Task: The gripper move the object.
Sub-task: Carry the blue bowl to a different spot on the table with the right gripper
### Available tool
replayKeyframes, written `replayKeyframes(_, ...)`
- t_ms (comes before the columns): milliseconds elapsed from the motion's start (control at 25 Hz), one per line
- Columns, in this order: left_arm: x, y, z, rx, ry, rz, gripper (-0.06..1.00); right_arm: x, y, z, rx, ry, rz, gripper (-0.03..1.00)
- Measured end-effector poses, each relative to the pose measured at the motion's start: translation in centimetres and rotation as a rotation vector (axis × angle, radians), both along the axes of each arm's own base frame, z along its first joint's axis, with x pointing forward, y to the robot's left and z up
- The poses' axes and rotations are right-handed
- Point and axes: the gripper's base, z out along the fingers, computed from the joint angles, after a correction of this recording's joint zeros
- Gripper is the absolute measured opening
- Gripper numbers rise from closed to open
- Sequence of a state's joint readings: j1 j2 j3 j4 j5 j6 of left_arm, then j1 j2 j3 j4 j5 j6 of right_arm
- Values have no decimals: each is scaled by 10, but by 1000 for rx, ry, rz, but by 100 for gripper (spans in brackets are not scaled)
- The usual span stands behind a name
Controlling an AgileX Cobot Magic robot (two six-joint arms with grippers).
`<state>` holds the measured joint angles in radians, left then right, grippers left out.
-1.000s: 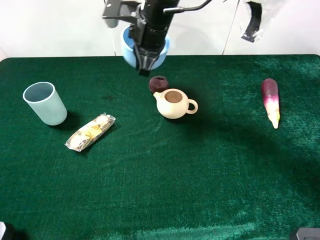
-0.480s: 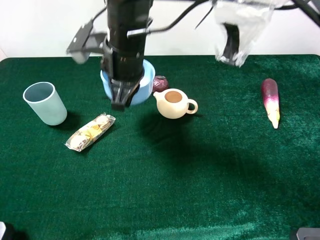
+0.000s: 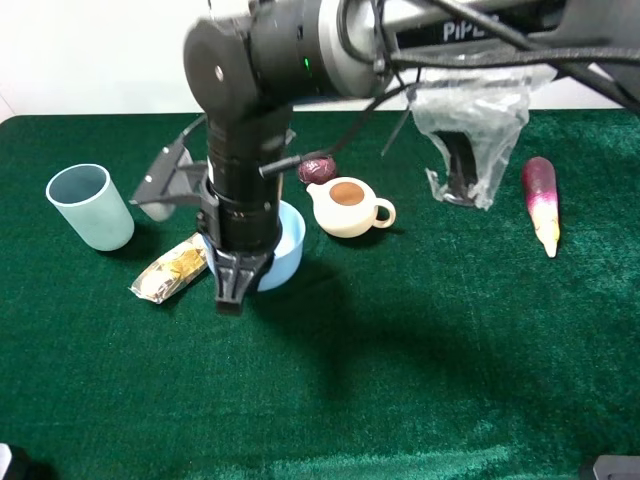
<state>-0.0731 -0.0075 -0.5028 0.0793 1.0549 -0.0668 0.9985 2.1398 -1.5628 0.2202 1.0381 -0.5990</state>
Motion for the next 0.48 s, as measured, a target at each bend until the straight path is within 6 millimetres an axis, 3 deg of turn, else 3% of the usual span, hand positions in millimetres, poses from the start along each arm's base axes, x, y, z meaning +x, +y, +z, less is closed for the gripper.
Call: replayKeyframes(480,0,0,0,1,0,-1,99,-16,-21,-47,31,0,-88,-2)
